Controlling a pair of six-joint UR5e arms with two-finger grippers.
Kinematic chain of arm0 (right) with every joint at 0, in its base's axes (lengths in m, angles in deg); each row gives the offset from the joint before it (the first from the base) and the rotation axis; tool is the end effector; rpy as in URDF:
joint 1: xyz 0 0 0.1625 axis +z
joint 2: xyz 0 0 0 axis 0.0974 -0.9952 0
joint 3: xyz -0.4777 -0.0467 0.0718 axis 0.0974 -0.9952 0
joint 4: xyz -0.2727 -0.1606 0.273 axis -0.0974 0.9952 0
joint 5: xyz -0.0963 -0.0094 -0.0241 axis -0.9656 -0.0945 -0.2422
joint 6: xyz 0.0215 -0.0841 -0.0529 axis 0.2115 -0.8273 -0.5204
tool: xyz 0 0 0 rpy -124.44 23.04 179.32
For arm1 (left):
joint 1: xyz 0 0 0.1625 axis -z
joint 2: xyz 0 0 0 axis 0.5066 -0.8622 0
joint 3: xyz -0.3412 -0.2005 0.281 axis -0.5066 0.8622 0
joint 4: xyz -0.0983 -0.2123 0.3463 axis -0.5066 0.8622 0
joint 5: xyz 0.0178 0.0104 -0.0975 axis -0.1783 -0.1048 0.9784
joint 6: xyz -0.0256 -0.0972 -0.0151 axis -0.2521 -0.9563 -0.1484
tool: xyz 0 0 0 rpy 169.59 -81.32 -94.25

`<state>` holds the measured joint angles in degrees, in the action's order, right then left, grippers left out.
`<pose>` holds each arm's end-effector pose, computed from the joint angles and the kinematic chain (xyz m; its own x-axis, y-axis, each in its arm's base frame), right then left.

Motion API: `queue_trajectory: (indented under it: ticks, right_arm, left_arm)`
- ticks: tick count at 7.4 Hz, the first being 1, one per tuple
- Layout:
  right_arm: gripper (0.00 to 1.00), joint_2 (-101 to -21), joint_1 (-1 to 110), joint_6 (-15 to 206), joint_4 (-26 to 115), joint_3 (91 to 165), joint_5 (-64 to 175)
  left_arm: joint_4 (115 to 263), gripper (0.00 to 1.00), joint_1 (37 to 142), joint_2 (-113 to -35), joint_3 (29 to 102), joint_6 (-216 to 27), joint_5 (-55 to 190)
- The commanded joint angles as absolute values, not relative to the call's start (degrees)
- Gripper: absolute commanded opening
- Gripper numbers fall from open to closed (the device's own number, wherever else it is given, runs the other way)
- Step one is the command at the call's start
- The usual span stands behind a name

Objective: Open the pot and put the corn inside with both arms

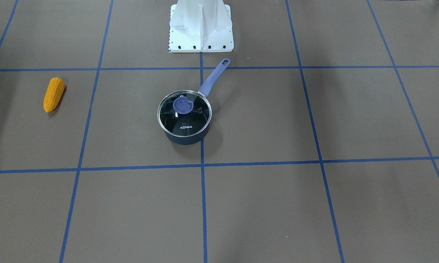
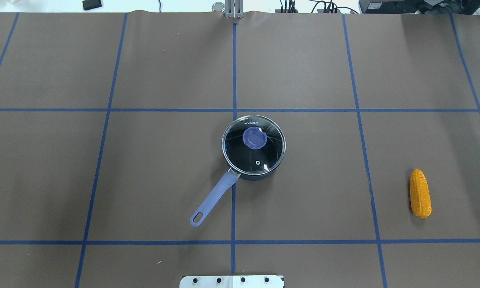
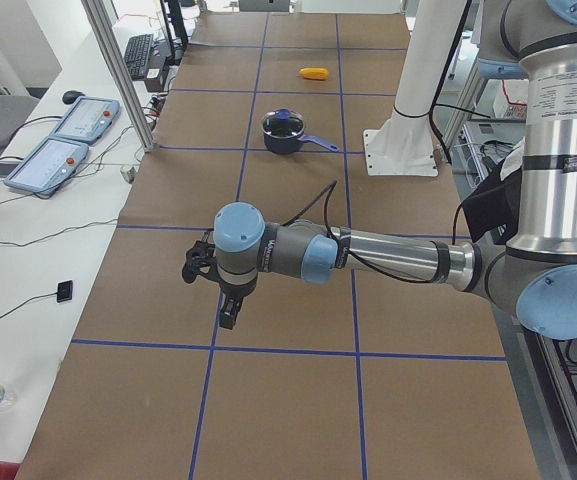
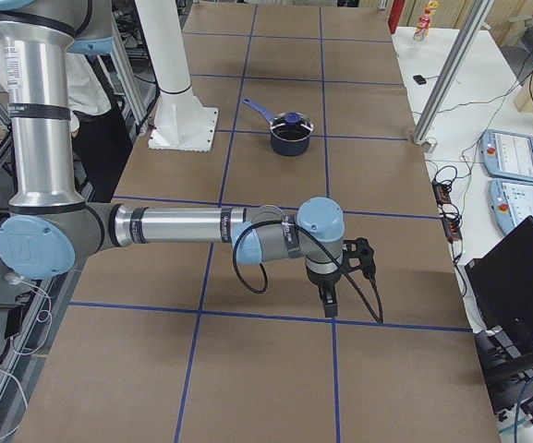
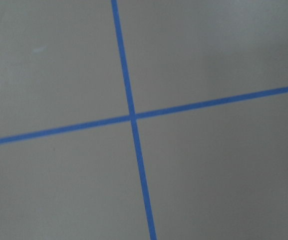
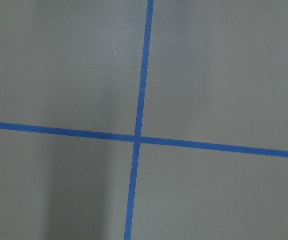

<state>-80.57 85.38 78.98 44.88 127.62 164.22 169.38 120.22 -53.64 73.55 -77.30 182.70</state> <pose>0.0743 -0.5189 0.6687 0.7488 -0.1768 0.6388 -0.0134 0.9596 0.2812 -0.0572 -0.4980 0.6337 0.6820 0.2331 -0.6932 -0.0365 0.9575 0.2861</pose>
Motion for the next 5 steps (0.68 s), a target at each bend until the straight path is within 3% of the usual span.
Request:
queue_trajectory:
  ticks: [1,4,5]
  right_arm:
    - [1.00,-80.2,85.4,77.9,42.9,127.9,164.3]
    - [1.00,-79.8,84.2,80.0,38.5,127.9,165.8]
    - [1.00,-79.0,83.0,82.3,38.5,128.4,166.7]
  left_arm:
    - [170.9,0.99,120.2,-55.8,73.0,-77.2,183.0]
    - [172.8,0.99,119.0,-58.6,74.6,-78.6,183.0]
    - [172.5,0.99,114.1,-63.1,75.0,-79.4,182.6]
